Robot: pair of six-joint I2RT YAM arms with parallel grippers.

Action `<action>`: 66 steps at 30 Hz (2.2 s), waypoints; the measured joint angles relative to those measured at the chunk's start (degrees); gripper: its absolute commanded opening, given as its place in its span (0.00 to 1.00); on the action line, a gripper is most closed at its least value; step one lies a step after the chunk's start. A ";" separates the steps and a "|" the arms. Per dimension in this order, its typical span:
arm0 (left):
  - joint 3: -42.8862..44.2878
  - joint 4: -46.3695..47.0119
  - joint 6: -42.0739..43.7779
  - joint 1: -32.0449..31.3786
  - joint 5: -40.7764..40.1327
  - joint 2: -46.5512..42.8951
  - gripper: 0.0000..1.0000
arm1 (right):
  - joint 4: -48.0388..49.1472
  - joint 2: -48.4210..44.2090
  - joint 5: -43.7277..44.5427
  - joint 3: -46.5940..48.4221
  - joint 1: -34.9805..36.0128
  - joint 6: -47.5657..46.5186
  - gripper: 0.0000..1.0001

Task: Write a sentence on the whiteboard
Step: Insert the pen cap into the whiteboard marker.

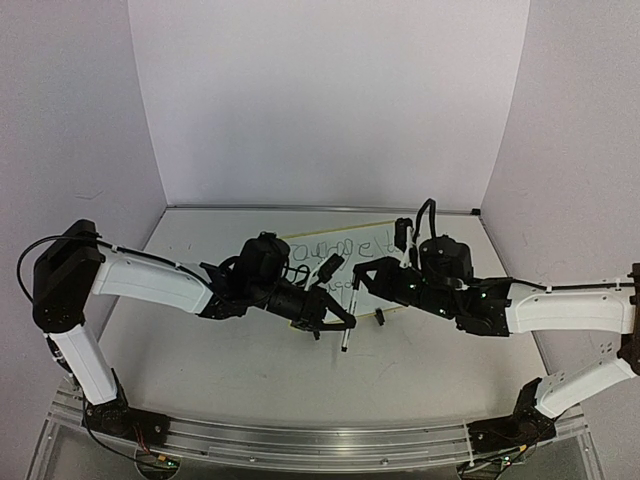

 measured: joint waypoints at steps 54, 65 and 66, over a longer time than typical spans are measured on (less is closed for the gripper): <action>-4.49 -2.78 9.91 1.46 -3.54 -5.34 0.00 | -3.16 1.24 -7.31 2.07 0.51 4.63 0.00; -4.49 -3.86 11.08 2.38 -1.90 -5.66 0.00 | -4.18 2.30 -8.01 3.48 0.76 4.11 0.00; -4.49 -3.90 11.08 2.50 -1.72 -5.75 0.00 | -4.15 2.40 -8.08 3.63 0.76 4.05 0.00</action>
